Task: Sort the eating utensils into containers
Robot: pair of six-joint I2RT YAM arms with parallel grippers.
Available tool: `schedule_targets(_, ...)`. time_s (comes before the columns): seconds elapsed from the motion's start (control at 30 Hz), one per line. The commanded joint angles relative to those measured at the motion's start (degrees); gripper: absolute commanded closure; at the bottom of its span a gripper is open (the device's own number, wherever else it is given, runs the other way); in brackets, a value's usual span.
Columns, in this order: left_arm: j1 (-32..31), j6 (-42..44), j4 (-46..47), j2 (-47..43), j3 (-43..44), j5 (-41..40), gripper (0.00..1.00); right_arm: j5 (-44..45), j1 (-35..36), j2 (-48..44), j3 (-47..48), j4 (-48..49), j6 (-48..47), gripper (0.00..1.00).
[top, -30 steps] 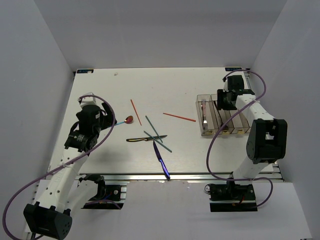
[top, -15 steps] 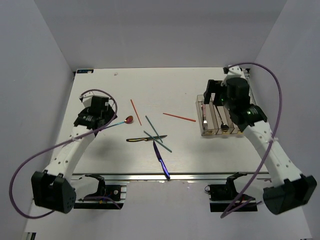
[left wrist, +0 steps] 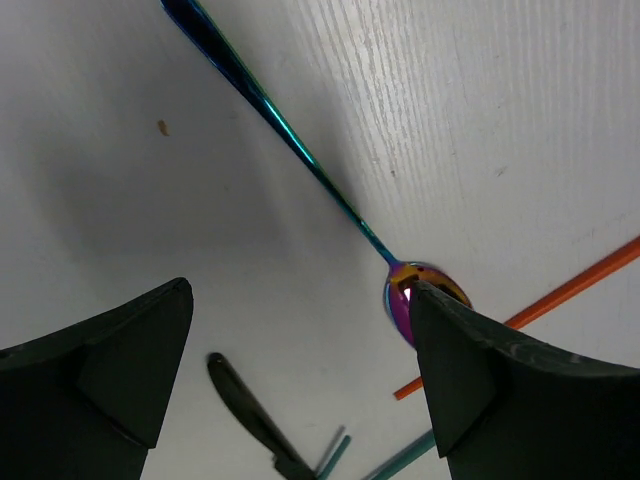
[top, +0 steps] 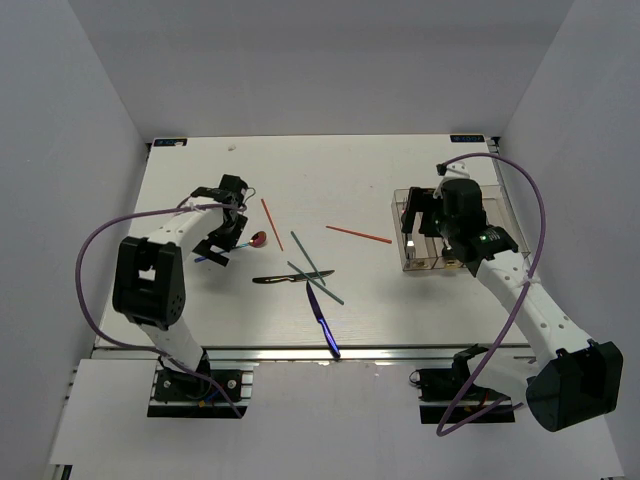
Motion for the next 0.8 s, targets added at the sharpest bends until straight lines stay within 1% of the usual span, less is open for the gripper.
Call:
schedule_targets(0.0,-0.6,-14.3,-1.8,4.1,3.5,2.7,0.02,-1.0,-0.1,-0.3,1.4,3.3,0.0,0.11)
schedule_targets(0.1,-0.7,-16.8,0.8,6.9,2.9,4.1,0.05,-3.6,0.0,-0.9,0.9,3.6,-0.2,0.11)
schedule_targets(0.17,-0.7,-16.8,2.0,8.2,3.1,3.8,0.07,-4.0,-0.1,-1.5,0.4,3.8,-0.3,0.11)
schedule_targets(0.23,-0.7,-17.7,1.8,10.3,3.2,4.2,0.08,-5.4,0.0,-2.3,-0.7,4.8,-0.2,0.11)
schedule_targets(0.3,-0.7,-18.9,1.4,10.9,2.9,2.9,0.09,-7.2,-0.1,-2.9,-1.3,5.4,0.0,0.11)
schedule_targets(0.37,-0.6,-19.3,2.0,10.7,1.6,2.2,0.15,-7.5,0.0,-3.1,-1.4,5.5,0.1,0.11)
schedule_targets(0.4,-0.6,-20.1,1.8,10.7,1.2,1.7,0.2,-8.0,0.0,-3.2,-1.5,5.7,0.2,0.11)
schedule_targets(0.43,-0.6,-20.3,1.9,10.5,0.5,1.6,0.28,-8.2,0.0,-3.4,-1.6,5.9,0.3,0.11)
schedule_targets(0.53,0.1,-20.5,3.5,10.4,-1.8,2.0,0.28,-9.7,0.0,-3.8,-1.8,6.4,0.5,0.11)
schedule_targets(0.63,0.5,-19.9,2.9,11.5,-1.6,1.4,0.29,-9.7,0.1,-4.3,-2.6,7.2,0.6,0.11)
schedule_targets(0.67,0.7,-19.6,2.4,12.5,-1.3,1.4,0.36,-9.8,0.0,-4.3,-2.6,7.4,0.6,0.11)
schedule_targets(0.73,1.6,-18.6,2.6,13.3,-1.8,1.9,0.4,-10.1,0.1,-4.4,-2.7,7.4,0.6,0.11)
schedule_targets(0.77,1.8,-18.5,3.5,13.8,-2.3,2.8,0.47,-10.2,0.0,-4.5,-2.7,7.4,0.6,0.11)
